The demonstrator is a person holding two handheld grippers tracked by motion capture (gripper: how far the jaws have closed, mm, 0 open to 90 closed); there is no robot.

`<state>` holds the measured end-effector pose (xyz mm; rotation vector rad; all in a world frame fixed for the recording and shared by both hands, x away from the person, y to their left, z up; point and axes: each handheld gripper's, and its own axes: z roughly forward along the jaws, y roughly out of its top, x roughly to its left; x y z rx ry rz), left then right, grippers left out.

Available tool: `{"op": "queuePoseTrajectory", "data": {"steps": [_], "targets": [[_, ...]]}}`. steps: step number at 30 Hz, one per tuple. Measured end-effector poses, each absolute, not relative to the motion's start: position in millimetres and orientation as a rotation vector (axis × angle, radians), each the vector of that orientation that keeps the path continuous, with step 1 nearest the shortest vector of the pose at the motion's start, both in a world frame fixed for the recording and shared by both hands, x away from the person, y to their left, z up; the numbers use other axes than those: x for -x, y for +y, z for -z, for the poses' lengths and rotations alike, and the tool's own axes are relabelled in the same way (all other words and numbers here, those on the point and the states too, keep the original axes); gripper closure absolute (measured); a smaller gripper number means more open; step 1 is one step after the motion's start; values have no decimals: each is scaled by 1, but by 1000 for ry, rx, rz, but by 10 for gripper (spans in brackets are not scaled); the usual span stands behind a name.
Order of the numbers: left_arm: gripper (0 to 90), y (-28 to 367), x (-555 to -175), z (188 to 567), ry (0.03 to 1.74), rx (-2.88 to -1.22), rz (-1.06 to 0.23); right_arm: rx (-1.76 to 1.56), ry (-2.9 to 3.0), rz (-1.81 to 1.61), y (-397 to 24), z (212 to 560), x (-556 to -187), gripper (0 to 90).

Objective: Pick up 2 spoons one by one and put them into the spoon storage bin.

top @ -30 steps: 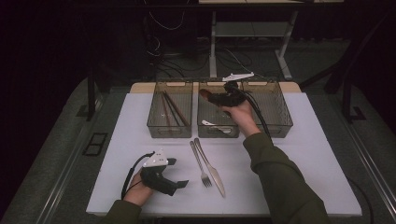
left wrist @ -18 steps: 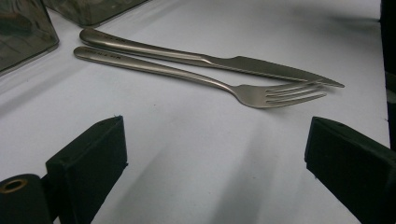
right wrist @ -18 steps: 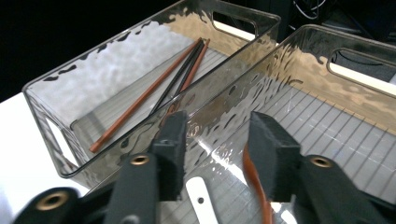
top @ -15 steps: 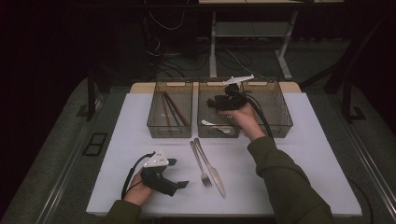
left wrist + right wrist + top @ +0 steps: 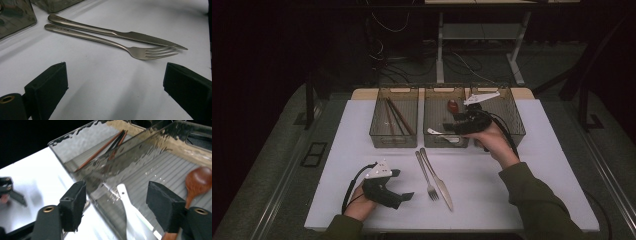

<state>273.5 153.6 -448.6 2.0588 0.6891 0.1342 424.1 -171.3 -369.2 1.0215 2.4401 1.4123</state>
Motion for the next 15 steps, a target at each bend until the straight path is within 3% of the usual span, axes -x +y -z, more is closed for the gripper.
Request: {"op": "queuePoseTrajectory", "data": {"steps": [15], "targets": [[43, 150, -271, 448, 705, -2075, -167, -987, 2459, -1442, -205, 379, -374, 268]]}}
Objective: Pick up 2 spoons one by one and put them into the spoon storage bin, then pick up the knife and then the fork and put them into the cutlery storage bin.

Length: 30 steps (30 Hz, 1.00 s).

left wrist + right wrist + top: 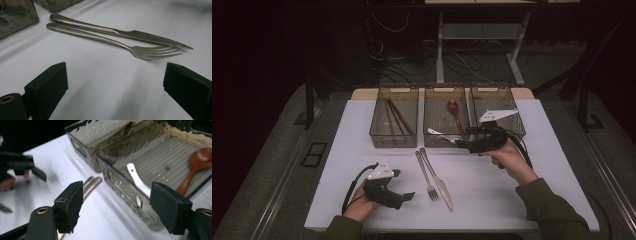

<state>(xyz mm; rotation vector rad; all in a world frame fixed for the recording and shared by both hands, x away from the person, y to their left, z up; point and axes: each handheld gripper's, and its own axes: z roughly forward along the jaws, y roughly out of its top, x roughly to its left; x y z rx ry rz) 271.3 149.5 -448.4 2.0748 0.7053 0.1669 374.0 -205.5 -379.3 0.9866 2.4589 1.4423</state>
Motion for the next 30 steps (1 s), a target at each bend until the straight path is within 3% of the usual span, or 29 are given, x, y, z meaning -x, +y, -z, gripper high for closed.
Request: {"op": "queuePoseTrajectory", "data": {"steps": [24, 30], "targets": [[19, 141, -267, 445, 708, -2076, -152, -986, 2476, -1394, -247, 405, -319, 267], [159, 140, -274, 439, 735, -2070, -188, -976, 2500, -1355, -253, 413, -305, 267]]}}
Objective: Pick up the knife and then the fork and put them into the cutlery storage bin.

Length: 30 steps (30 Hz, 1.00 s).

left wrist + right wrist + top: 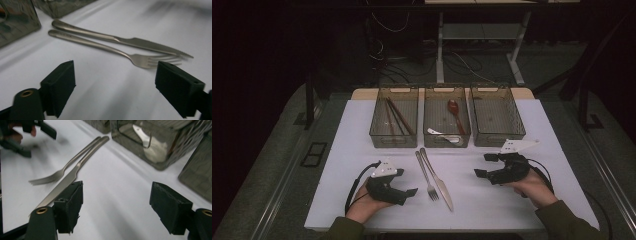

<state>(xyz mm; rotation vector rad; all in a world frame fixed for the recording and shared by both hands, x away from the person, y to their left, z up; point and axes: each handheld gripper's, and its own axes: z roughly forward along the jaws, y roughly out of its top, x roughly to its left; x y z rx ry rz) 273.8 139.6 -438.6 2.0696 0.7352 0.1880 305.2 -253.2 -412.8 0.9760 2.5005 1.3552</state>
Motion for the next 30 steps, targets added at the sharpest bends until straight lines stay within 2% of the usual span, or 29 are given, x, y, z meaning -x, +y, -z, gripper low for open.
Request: {"op": "queuePoseTrajectory", "data": {"steps": [4, 12, 15, 30], "targets": [[335, 133, -285, 433, 731, -2076, -217, -978, 2520, -1341, -256, 418, -297, 267], [774, 111, -324, 434, 750, -2105, -212, -981, 2542, -1285, -263, 428, -284, 265], [875, 103, -337, 437, 754, -2123, -189, -1000, 2537, -1286, -269, 429, -281, 265], [888, 84, -347, 448, 735, -2233, -214, -1018, 2521, -1282, -273, 430, -283, 241]]}}
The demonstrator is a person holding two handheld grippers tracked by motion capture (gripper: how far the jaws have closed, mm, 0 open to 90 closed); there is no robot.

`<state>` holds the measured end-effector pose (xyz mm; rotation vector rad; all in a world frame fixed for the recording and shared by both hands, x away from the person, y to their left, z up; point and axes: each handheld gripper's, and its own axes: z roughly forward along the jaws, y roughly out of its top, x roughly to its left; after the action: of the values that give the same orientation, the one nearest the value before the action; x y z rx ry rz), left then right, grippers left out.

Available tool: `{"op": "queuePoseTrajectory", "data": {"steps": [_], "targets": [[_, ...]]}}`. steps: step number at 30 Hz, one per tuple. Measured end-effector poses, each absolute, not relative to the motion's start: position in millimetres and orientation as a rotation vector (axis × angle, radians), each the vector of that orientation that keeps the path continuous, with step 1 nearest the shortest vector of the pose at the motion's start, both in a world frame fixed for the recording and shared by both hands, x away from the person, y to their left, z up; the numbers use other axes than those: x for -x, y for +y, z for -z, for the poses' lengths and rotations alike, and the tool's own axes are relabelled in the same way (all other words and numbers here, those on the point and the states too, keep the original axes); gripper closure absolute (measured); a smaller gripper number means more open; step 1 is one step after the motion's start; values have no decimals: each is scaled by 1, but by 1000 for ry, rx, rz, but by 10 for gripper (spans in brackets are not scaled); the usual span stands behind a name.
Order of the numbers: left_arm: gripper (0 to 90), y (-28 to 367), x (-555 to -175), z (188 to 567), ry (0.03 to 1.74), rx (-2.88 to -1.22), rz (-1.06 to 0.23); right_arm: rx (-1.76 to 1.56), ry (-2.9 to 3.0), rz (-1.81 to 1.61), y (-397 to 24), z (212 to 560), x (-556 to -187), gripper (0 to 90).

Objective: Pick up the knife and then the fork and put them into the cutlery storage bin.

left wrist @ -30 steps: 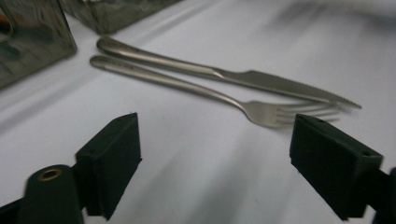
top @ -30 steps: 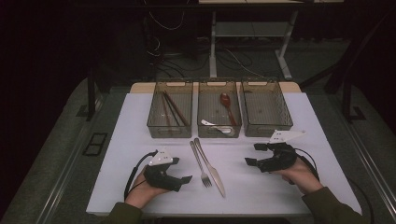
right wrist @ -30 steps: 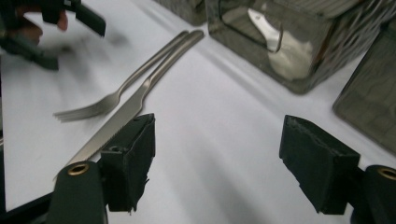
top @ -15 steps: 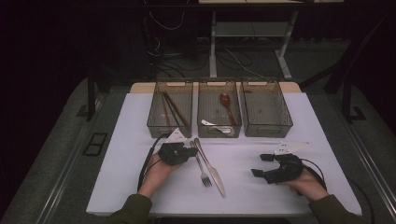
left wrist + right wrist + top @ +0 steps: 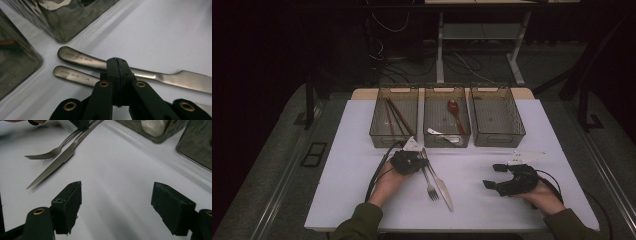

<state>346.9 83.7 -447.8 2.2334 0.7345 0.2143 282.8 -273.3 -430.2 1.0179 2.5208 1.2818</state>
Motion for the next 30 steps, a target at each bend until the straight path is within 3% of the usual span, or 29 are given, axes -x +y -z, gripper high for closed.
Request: {"op": "queuePoseTrajectory", "data": {"steps": [18, 30], "targets": [[889, 100, -333, 441, 727, -2346, -218, -1034, 2503, -1282, -276, 430, -284, 241], [889, 125, -306, 438, 704, -2379, -147, -1031, 2499, -1288, -278, 430, -284, 238]]}}
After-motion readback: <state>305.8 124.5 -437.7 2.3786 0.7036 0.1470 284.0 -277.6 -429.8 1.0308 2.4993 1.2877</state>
